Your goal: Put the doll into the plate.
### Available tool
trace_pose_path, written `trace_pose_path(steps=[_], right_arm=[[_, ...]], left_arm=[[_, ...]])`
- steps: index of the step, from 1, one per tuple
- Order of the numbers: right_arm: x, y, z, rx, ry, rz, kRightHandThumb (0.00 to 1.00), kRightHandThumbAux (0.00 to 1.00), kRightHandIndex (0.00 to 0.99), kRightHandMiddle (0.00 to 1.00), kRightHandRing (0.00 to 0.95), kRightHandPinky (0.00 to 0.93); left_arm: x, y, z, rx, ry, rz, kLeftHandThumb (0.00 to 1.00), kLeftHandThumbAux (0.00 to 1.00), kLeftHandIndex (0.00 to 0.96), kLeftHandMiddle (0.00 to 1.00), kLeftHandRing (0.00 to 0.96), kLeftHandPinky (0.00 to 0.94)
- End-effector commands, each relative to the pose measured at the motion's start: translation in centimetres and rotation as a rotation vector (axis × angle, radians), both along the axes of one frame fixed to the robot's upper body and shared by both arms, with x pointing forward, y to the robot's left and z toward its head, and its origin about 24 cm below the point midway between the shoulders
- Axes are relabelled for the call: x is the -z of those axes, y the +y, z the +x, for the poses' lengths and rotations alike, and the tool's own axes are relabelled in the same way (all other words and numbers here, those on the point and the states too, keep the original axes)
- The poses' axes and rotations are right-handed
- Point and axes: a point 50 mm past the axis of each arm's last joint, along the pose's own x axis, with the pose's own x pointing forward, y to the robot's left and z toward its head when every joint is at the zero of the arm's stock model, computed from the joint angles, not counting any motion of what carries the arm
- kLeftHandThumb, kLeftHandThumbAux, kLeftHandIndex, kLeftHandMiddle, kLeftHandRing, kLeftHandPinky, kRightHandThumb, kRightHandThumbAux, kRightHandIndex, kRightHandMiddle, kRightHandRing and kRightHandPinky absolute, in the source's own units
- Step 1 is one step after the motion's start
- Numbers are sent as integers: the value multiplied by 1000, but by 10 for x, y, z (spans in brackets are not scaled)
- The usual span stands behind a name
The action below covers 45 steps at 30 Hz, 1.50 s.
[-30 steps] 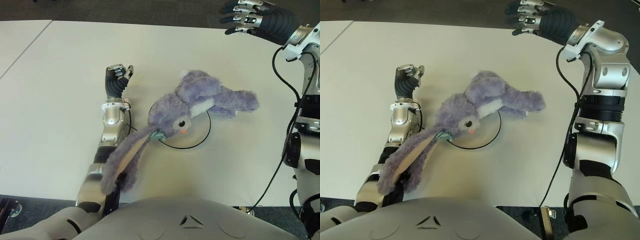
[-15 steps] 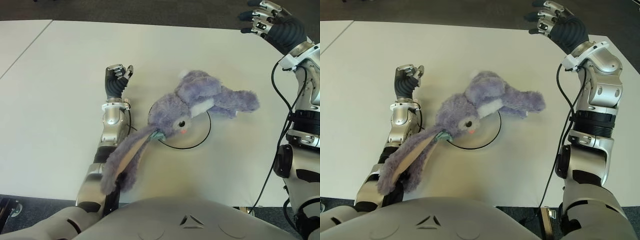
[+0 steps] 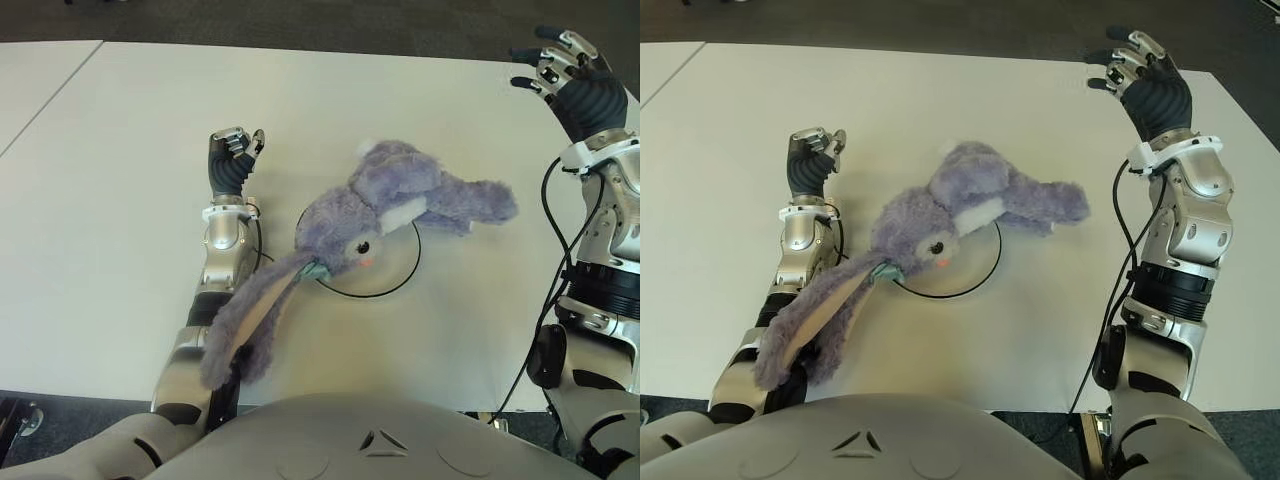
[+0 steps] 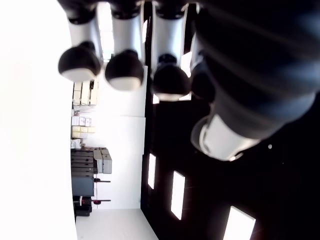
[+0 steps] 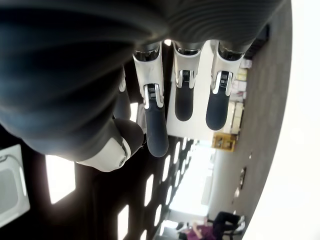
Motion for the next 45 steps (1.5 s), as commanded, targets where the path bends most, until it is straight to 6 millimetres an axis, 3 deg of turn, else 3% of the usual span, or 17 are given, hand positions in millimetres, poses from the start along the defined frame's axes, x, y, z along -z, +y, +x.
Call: trace_pose_path(steps=[1,12,31,37,40,45], right_arm=[[18,-2,1,45,43,42,707,721,409,349,408,458],[35,-7,-9,122,65,78,708,719,411,356,417,466],[94,-22,-15,263,137,205,712,714,421,431,462,470],[115,0,-7,326,107,287,824,683,430,462,521,518],[120,15,-4,376,73,338,836,680,420,482,560,551],[126,23,0,425,52,375,842,677,411,506,597,582]], left_arm=[[42,3,-25,-19,158,-22,412,776,789,853,863,843],[42,3,-26,-23,159,-21,412,774,788,851,860,844],[40,4,-26,-25,153,-21,405,786,790,852,860,837],[40,3,-26,-27,153,-19,409,782,781,850,857,847],[40,2,-26,-25,152,-14,420,775,780,854,860,859],[39,1,-26,-23,154,-11,427,770,781,856,863,859]])
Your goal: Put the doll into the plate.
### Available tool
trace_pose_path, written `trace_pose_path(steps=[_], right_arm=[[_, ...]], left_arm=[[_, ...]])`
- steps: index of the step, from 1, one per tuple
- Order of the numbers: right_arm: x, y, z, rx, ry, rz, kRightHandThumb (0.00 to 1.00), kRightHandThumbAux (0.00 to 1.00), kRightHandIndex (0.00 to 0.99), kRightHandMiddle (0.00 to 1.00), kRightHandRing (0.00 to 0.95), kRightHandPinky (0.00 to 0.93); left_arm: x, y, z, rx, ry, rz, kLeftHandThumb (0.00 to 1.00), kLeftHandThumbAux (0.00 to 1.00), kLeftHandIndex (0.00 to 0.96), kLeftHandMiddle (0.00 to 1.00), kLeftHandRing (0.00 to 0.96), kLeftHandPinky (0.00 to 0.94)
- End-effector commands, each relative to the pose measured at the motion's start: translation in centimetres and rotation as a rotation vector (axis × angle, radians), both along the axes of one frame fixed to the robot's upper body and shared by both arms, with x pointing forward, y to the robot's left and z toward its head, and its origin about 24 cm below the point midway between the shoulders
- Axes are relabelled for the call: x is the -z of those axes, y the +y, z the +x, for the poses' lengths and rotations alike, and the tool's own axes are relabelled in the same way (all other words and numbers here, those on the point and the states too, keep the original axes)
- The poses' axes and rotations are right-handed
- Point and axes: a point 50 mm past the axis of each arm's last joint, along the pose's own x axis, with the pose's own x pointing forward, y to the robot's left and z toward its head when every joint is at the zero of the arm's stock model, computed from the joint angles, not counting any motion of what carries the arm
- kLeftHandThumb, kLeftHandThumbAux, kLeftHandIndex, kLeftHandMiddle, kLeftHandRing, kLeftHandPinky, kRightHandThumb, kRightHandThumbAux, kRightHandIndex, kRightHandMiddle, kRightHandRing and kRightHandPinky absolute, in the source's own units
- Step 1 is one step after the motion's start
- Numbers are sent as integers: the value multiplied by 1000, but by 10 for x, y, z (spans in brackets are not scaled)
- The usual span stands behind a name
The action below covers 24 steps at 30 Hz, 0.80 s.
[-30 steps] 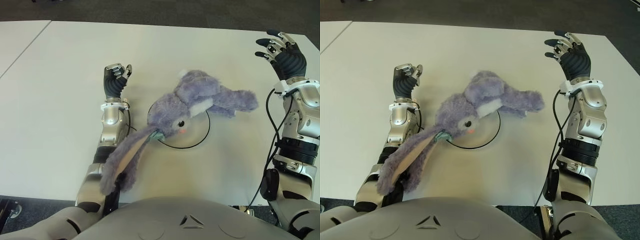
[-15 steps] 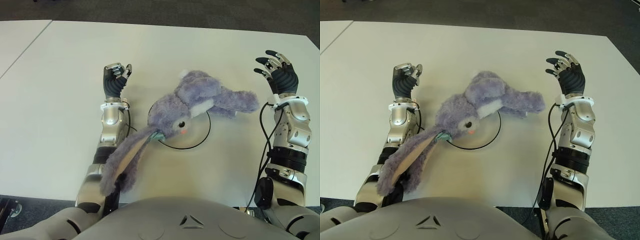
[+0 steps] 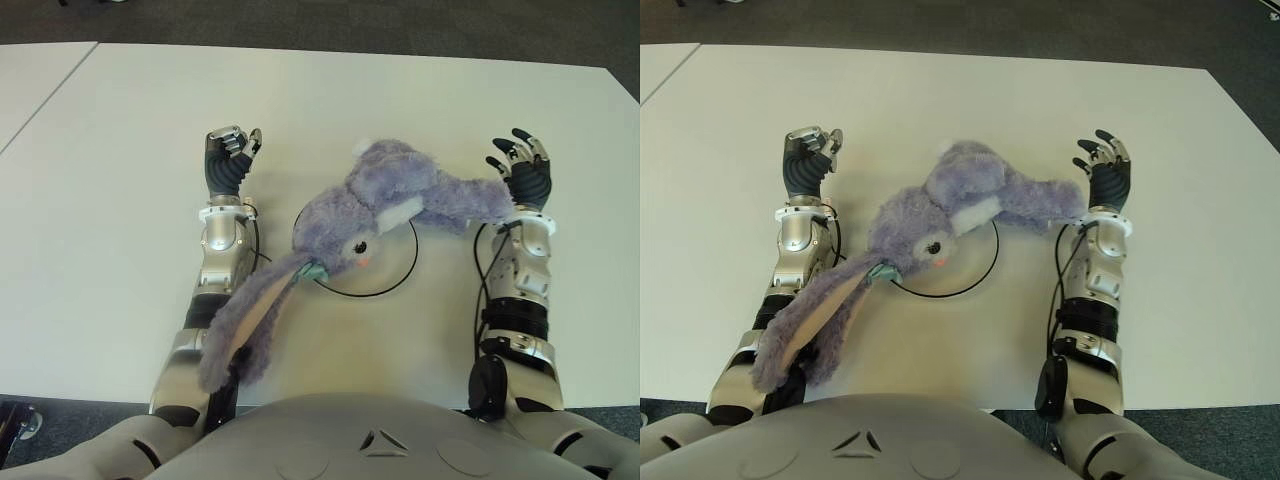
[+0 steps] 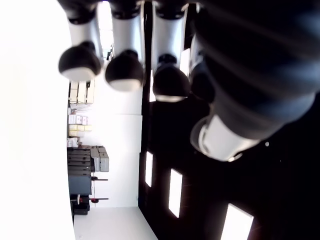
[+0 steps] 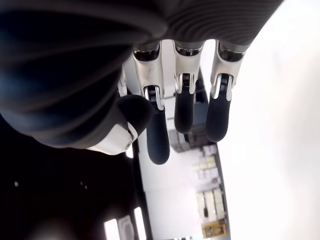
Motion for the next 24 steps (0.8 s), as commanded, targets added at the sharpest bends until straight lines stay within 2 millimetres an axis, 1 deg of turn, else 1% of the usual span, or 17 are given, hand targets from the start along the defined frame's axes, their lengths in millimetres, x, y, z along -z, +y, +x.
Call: trace_pose_path(steps=[1,6,10,13,20,24], right_arm=[[4,9,8,37,-24,21,843,677,409,520,614,603],[13,16,13,70,-15,13,844,676,409,551,660,640],[19,22,15,81,7,-27,842,676,418,555,693,674],[23,23,15,74,33,-40,841,677,423,555,735,740],[32,23,14,44,118,-57,840,678,424,551,787,810],[41,20,9,28,170,-76,840,679,422,549,827,854]], left_arm=[[42,-1,-24,-18,171,-22,428,769,780,856,863,858],[42,-1,-25,-28,172,-19,437,764,777,855,861,858],[42,0,-25,-40,173,-14,451,758,772,854,857,855],[42,1,-26,-43,174,-12,452,758,773,854,856,852],[42,2,-27,-46,178,-12,440,770,780,857,858,849],[42,2,-29,-50,179,-15,433,775,782,858,858,851]])
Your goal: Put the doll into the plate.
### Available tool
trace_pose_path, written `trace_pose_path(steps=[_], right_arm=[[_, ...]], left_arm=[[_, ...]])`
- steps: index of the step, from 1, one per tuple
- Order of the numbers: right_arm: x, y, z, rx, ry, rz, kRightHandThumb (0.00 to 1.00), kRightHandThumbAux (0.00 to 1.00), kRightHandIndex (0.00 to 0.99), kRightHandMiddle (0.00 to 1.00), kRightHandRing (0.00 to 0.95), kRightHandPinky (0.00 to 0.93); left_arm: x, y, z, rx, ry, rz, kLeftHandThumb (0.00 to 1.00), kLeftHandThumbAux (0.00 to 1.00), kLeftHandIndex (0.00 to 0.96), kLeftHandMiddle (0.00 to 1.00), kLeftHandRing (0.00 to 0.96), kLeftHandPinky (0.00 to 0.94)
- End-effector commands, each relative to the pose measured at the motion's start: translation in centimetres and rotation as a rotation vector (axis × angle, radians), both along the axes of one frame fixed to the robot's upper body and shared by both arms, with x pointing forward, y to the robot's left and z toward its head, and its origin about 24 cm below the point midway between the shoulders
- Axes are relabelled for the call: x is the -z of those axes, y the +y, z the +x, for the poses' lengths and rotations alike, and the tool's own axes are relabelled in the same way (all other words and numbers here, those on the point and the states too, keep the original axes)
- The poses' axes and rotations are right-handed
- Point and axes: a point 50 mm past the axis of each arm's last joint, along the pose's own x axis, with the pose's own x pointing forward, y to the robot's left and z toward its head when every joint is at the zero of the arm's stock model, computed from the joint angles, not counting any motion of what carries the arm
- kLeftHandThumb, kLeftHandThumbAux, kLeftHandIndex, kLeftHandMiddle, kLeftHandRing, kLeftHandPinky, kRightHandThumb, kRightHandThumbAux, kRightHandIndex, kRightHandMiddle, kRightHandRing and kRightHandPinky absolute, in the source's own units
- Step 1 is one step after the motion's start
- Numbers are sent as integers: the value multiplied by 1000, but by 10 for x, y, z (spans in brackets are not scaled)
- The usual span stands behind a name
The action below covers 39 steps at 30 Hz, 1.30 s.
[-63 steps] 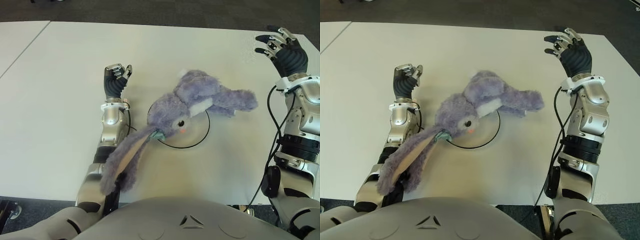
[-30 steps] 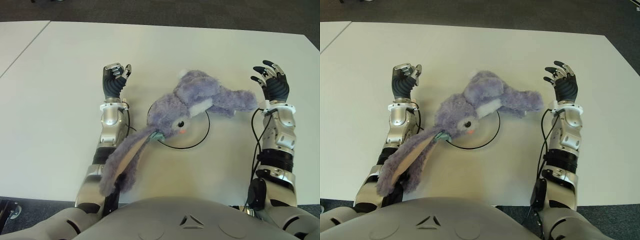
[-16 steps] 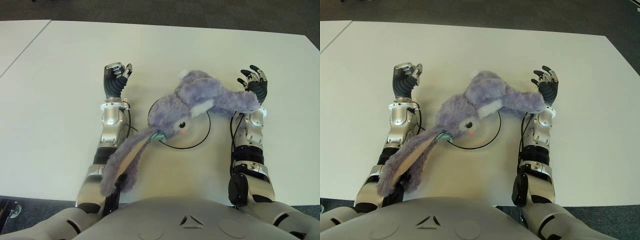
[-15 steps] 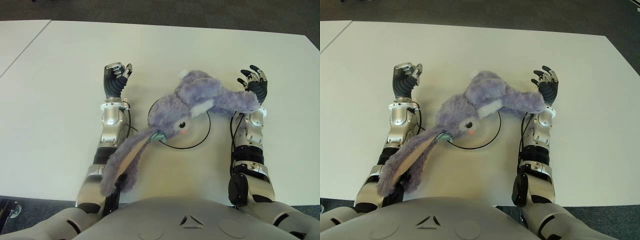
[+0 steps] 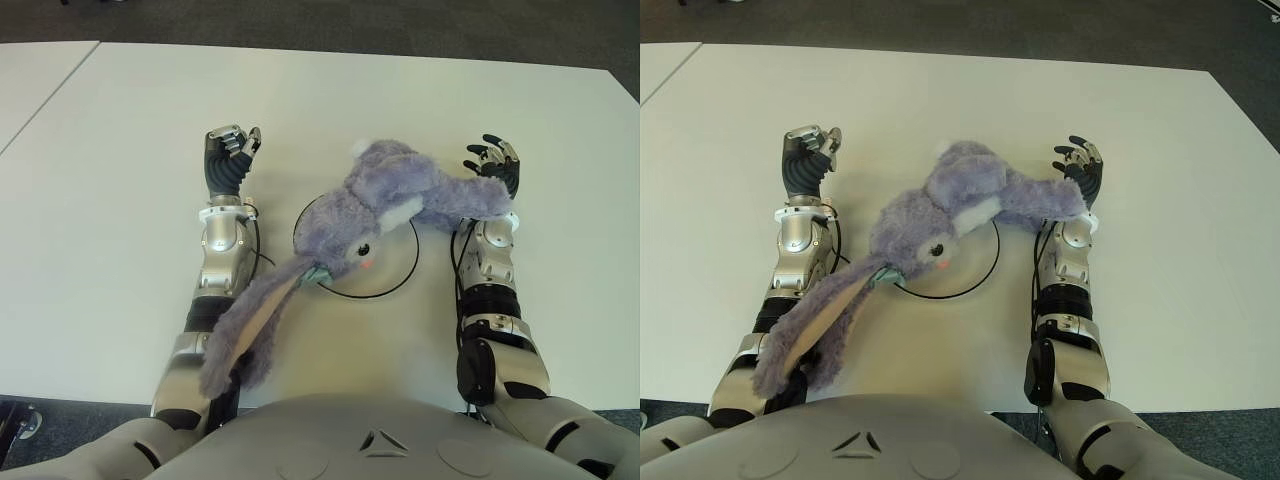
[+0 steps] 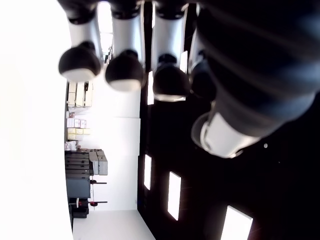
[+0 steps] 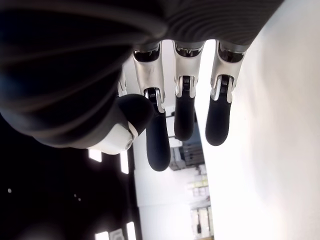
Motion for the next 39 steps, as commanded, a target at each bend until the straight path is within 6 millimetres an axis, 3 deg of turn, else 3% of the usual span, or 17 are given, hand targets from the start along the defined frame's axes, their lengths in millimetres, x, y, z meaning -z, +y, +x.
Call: trace_pose_path(steps=[1,3,9,39], right_arm=[[24,-2,-10,-17,123,-11,813,687,425,614,836,863],[28,-3,-12,-25,147,-30,750,706,434,777,862,887],[36,-4,-14,-41,182,-53,715,716,439,892,896,916],[42,0,-15,-145,201,-95,720,715,440,924,914,926]], left_arm=[[45,3,-27,-39,182,-21,433,775,782,858,858,852],[45,3,-27,-41,184,-22,440,771,780,859,858,859],[45,3,-28,-43,187,-21,458,761,773,861,861,866],[44,5,-32,-56,199,-17,461,767,773,861,860,863]])
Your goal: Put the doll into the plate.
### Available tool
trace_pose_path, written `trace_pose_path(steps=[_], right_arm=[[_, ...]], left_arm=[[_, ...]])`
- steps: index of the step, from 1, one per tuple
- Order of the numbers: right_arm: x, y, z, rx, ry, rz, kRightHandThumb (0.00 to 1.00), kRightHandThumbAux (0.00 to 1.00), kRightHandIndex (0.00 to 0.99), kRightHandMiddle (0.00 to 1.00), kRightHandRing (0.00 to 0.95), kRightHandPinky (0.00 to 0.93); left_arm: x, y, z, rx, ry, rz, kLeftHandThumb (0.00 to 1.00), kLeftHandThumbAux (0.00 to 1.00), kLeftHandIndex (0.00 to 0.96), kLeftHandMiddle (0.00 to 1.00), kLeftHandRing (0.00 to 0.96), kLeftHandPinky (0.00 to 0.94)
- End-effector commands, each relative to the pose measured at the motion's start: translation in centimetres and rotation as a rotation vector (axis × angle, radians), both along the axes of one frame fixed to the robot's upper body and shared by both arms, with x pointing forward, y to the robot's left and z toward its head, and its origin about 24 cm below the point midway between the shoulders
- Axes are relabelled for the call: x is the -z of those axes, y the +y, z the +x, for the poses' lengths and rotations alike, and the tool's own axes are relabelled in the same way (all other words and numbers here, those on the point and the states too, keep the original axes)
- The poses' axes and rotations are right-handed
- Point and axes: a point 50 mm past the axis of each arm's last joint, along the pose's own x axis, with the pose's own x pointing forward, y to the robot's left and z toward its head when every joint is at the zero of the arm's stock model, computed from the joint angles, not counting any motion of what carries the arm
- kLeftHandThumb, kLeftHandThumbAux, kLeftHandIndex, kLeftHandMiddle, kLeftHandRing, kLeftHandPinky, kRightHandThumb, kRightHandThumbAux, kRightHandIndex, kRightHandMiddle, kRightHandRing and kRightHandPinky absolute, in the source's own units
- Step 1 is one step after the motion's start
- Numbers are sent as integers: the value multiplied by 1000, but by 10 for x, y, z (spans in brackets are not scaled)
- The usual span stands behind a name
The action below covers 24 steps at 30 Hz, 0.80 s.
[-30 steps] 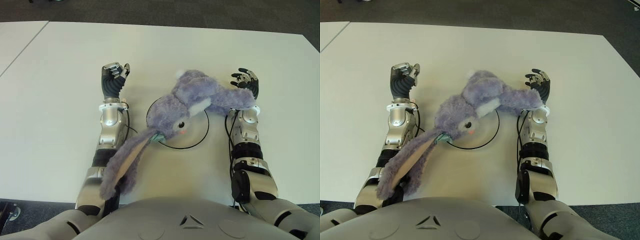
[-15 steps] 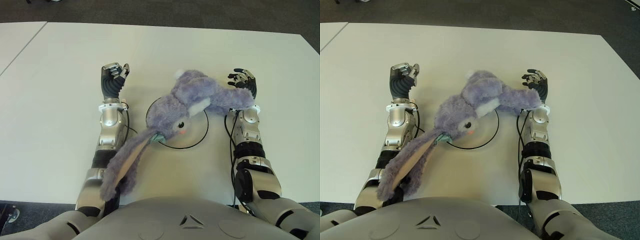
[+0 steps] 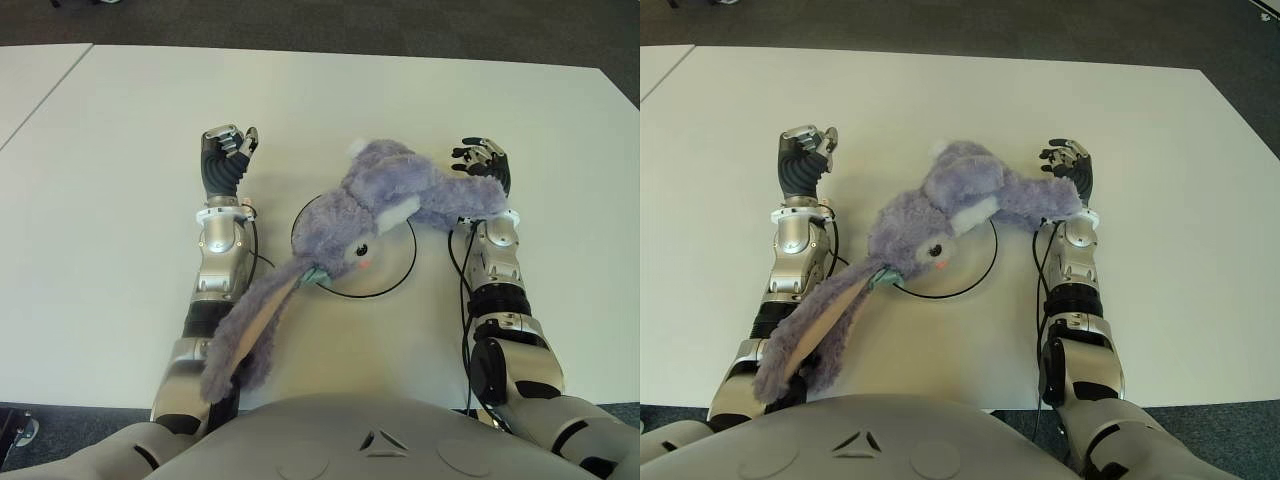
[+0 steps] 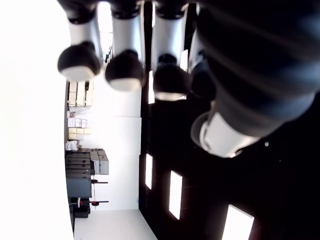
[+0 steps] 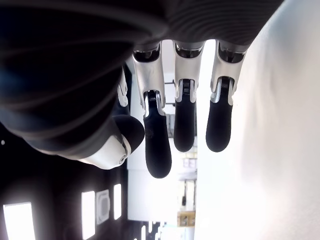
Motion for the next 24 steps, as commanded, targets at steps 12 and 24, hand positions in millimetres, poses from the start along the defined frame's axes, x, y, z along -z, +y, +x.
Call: trace_pose_path(steps=[12,24], right_arm=[[32,20,-22,-4,121,27,720,714,440,919,908,918],[30,26,-26,-26,123,22,720,713,441,912,902,915]], left_arm=[[48,5,-26,-39,195,-26,439,778,778,859,859,863],[48,8,-25,-44,203,-11,434,770,778,858,859,854]])
